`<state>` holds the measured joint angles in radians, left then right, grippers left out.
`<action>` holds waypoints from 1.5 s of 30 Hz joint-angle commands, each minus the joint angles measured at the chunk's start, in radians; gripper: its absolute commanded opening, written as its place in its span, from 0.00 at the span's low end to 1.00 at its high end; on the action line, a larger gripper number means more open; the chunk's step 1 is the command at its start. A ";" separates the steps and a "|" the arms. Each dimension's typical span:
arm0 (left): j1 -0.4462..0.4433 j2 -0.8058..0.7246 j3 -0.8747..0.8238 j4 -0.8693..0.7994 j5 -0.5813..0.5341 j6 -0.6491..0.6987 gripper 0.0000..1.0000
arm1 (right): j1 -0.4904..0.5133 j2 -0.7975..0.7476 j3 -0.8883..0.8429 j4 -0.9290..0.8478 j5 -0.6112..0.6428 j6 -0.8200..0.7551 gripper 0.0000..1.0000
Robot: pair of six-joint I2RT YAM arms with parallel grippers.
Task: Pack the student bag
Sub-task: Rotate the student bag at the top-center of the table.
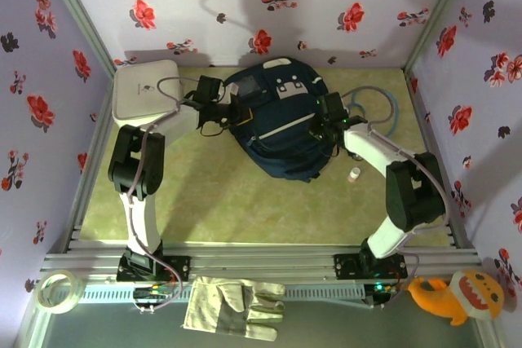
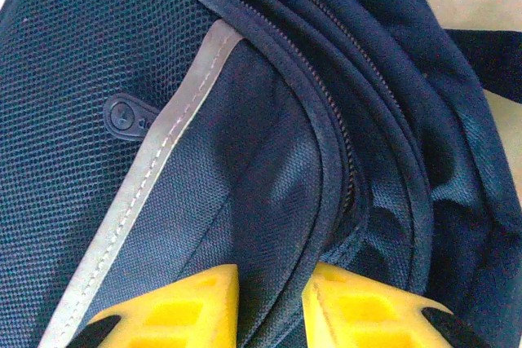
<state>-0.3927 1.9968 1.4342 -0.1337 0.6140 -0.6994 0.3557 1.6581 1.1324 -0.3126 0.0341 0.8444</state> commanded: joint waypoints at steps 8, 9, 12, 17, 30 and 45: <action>-0.050 -0.020 -0.075 0.221 -0.029 -0.235 0.00 | 0.057 -0.070 0.133 -0.192 0.175 -0.136 0.55; -0.056 -0.028 -0.094 0.245 -0.044 -0.254 0.00 | 0.080 -0.093 0.130 -0.222 0.202 -0.137 0.56; -0.068 -0.045 -0.121 0.291 -0.054 -0.312 0.00 | 0.150 -0.157 0.111 -0.271 0.226 -0.115 0.56; -0.102 -0.060 -0.129 0.316 -0.061 -0.365 0.00 | 0.293 -0.195 0.089 -0.274 0.229 -0.018 0.52; -0.146 -0.097 -0.170 0.371 -0.070 -0.451 0.00 | 0.490 -0.023 0.075 -0.114 0.272 0.204 0.37; -0.144 -0.118 -0.195 0.404 -0.060 -0.459 0.00 | 0.443 0.088 0.133 -0.101 0.351 0.234 0.38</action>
<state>-0.5236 1.9381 1.2476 0.2188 0.5053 -1.1450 0.8074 1.7229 1.2205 -0.4263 0.3595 1.0592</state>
